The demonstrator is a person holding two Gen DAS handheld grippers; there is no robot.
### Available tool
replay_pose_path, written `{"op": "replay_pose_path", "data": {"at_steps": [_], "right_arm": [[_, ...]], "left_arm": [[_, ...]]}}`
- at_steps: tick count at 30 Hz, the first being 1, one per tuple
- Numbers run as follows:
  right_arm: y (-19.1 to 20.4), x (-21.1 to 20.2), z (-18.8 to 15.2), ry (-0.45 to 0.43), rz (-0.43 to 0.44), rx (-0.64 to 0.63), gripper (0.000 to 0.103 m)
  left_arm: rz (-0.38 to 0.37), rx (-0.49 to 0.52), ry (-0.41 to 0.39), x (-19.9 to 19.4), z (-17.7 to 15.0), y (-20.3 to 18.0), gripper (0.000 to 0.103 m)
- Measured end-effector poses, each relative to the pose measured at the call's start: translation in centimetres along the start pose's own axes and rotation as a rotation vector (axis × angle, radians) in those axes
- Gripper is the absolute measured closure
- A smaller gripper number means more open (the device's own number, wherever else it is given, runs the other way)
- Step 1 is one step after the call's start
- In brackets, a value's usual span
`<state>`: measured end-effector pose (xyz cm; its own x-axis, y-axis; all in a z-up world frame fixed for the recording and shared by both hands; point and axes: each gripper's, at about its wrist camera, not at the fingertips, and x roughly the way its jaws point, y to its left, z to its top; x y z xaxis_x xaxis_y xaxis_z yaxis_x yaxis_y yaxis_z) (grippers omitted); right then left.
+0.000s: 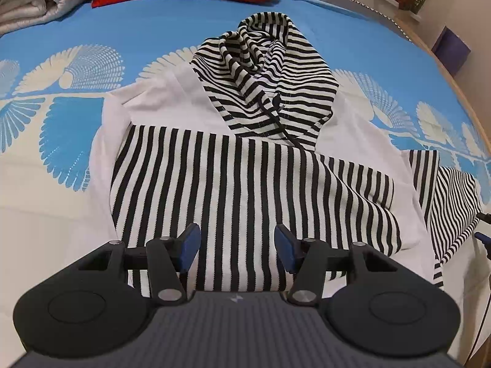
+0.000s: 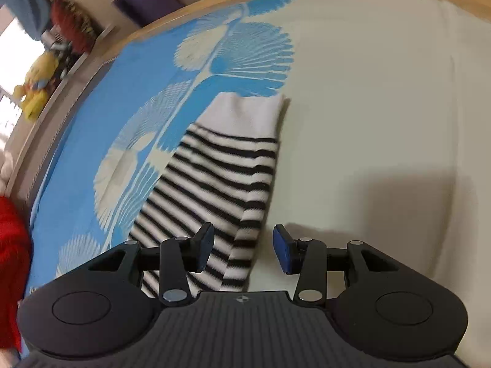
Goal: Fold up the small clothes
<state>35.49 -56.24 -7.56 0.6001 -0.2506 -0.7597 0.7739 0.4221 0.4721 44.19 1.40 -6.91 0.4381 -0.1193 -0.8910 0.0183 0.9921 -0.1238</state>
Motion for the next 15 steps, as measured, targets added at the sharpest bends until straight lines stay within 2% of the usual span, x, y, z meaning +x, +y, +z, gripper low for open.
{"op": "replay_pose_path", "data": {"at_steps": [3, 5, 7, 11, 15], "right_arm": [[-0.2, 0.6, 0.1, -0.011, 0.020, 0.034, 0.061], [0.0, 0.8, 0.3, -0.016, 0.033, 0.024, 0.087], [0.0, 0.7, 0.2, -0.030, 0.028, 0.031, 0.099], [1.0, -1.0, -0.1, -0.125, 0.032, 0.025, 0.102], [5.2, -4.0, -1.4, -0.230, 0.049, -0.087, 0.102]], "left_arm": [[0.001, -0.010, 0.004, 0.2, 0.2, 0.2, 0.044], [-0.005, -0.022, 0.007, 0.3, 0.2, 0.3, 0.044], [-0.010, -0.026, 0.006, 0.2, 0.3, 0.4, 0.044], [-0.013, -0.032, -0.005, -0.3, 0.4, 0.8, 0.044], [-0.007, -0.061, -0.015, -0.9, 0.6, 1.8, 0.044]]}}
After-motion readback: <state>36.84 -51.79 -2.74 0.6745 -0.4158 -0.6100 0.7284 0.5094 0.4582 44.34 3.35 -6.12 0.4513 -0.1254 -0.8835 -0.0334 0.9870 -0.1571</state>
